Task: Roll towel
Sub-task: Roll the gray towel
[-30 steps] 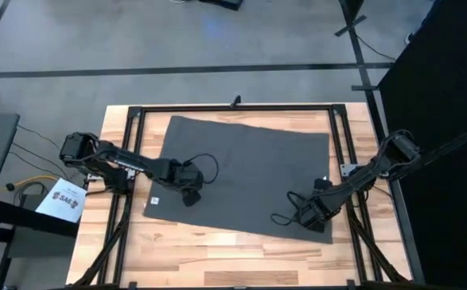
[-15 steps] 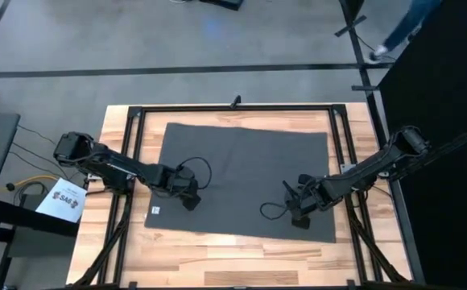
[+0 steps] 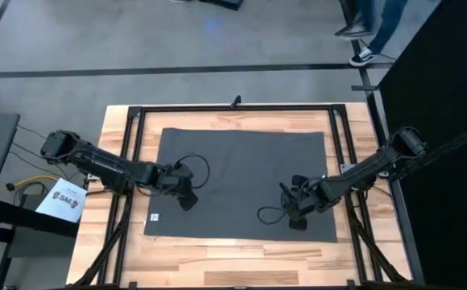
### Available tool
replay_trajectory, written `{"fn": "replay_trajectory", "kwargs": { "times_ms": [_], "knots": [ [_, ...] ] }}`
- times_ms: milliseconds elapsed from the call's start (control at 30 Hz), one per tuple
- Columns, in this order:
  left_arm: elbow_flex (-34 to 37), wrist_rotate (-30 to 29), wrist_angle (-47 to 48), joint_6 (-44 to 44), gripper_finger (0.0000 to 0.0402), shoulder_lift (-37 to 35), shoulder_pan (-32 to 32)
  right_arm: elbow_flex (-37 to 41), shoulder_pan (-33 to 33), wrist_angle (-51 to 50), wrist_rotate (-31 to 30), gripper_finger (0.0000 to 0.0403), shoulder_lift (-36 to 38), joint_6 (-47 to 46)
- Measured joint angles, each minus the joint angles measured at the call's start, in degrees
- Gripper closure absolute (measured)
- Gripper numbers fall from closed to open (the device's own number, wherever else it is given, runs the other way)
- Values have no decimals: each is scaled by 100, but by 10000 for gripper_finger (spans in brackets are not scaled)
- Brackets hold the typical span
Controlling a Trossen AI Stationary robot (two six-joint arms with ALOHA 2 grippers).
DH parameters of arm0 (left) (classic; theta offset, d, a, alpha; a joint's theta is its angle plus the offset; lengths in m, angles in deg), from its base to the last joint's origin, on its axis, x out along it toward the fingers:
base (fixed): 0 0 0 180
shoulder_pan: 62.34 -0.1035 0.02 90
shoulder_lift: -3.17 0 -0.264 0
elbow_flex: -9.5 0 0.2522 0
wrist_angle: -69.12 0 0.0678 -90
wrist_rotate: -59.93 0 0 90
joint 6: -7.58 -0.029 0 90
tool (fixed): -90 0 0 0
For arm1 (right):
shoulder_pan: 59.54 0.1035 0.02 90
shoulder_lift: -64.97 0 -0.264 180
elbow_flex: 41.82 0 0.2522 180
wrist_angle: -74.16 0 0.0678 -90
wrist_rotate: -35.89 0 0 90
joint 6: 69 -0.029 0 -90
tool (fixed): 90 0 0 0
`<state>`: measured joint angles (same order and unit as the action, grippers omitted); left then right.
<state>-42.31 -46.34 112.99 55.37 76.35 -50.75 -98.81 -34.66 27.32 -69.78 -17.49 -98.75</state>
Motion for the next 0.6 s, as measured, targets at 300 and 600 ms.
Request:
{"fn": "replay_trajectory", "kwargs": {
  "times_ms": [300, 600],
  "knots": [
    [-17, -40, -1412, -4294, 272, -19, -1143, -412, -1403, -946, -534, 255, 0, 2220],
    [-438, -151, -1095, -5561, 272, 31, -3444, -498, -4140, -1033, -402, 255, 0, 4703]
  ]
}}
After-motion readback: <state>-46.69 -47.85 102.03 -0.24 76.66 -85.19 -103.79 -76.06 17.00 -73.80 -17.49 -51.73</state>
